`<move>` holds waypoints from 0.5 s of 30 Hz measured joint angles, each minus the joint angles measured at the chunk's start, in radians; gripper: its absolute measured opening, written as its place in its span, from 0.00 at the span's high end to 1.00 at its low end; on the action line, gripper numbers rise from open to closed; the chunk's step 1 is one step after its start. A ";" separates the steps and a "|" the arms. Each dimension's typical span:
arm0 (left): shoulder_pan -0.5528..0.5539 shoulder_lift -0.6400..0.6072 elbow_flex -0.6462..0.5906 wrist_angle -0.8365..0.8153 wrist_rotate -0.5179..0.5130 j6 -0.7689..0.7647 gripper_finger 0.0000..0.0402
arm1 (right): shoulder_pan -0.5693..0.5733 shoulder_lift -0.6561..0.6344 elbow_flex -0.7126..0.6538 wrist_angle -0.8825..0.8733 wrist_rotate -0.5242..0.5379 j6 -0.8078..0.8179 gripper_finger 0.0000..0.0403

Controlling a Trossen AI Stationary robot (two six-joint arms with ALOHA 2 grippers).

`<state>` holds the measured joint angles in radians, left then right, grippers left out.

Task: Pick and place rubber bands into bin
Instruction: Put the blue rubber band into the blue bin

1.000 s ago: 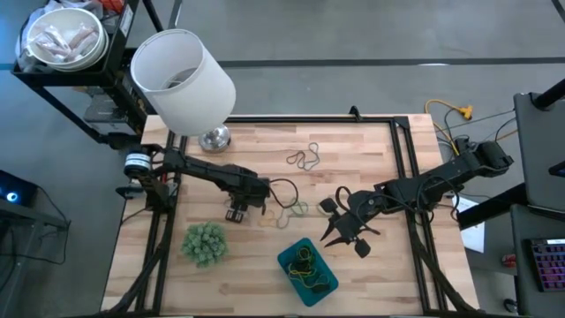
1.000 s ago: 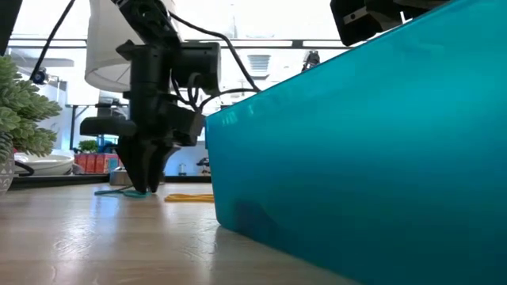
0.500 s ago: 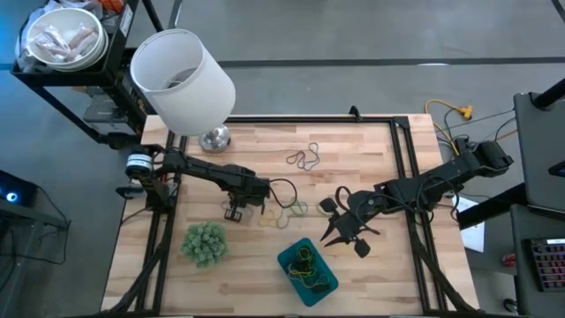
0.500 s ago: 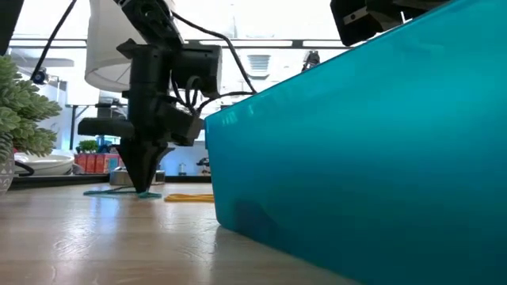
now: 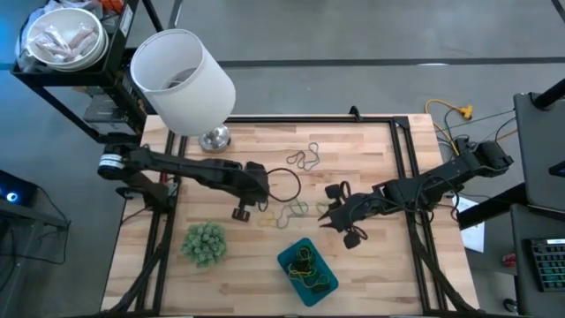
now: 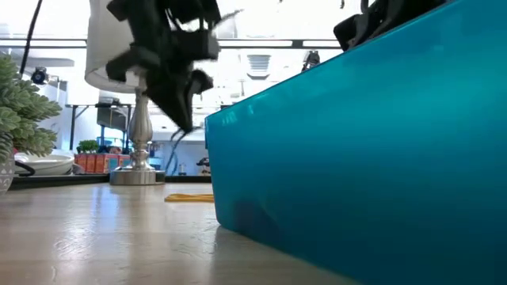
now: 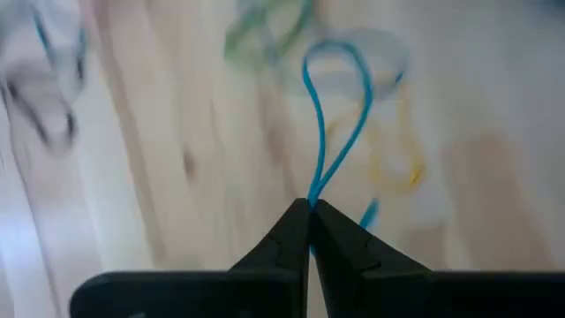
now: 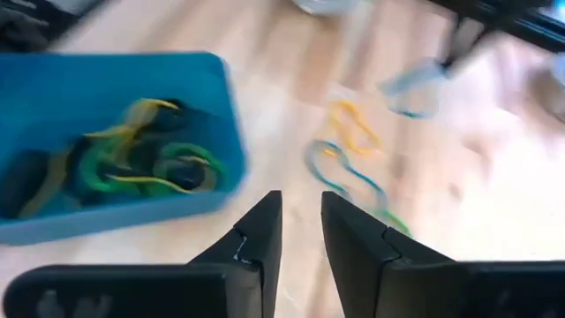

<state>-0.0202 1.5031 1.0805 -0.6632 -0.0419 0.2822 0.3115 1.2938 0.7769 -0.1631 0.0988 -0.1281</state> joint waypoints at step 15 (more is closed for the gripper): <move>-0.121 -0.037 0.000 0.412 0.236 0.127 1.00 | 0.000 0.000 0.000 -0.153 0.499 0.134 0.83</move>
<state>-0.1409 1.4664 1.0807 -0.2509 0.1945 0.4091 0.3111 1.2938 0.7769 -0.3163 0.5981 0.0063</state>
